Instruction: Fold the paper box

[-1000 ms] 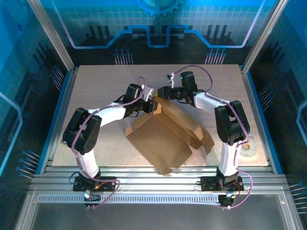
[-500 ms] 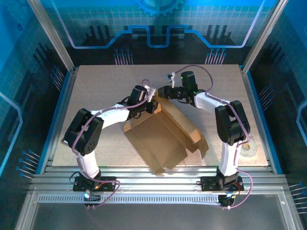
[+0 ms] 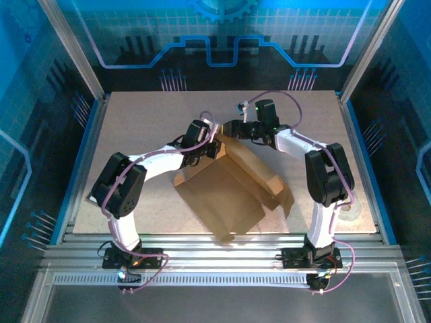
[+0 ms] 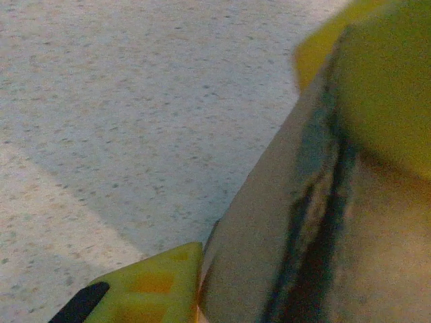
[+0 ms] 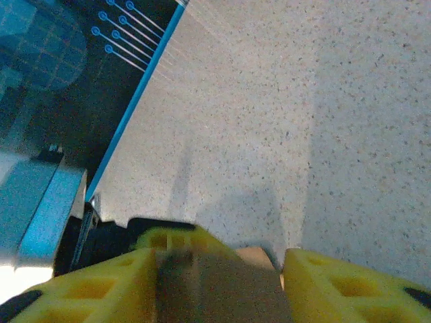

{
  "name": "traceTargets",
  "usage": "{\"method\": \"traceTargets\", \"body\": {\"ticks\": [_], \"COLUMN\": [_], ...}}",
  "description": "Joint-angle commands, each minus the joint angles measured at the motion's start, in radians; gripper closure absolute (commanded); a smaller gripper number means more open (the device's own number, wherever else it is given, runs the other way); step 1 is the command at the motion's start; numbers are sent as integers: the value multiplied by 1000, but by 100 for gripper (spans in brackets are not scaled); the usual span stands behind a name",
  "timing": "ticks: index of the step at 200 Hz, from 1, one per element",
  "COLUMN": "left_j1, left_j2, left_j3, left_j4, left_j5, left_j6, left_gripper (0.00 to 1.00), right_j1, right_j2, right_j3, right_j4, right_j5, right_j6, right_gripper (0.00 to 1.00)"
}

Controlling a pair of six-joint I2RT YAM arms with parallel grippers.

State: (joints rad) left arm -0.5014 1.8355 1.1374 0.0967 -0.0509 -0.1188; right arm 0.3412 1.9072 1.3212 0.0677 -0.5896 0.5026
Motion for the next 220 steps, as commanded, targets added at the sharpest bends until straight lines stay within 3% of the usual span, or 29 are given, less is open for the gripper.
{"method": "traceTargets", "body": {"ticks": [1, 48, 89, 143, 179, 220], "left_j1": [15, 17, 16, 15, 15, 10], "left_j2": [-21, -72, -124, -185, -274, -394], "left_j3": [-6, -39, -41, -98, -151, -207], "left_j4": [-90, -139, -235, -275, -273, -290], "left_j5": [-165, -294, -374, -375, -307, -94], "left_j6": [-71, -148, -190, -256, -279, -273], "left_gripper": [81, 81, 80, 75, 67, 55], "right_j1": [-22, -53, -73, -77, -78, -96], "right_j2": [-83, -190, -312, -457, -564, -642], "right_j3": [-20, -49, -82, -183, -280, -368], "right_j4": [-99, -160, -298, -365, -360, -347], "right_j5": [21, 75, 242, 354, 405, 414], "right_j6": [-19, -40, -97, -100, -87, -70], "right_gripper": [42, 35, 32, 32, 32, 31]}}
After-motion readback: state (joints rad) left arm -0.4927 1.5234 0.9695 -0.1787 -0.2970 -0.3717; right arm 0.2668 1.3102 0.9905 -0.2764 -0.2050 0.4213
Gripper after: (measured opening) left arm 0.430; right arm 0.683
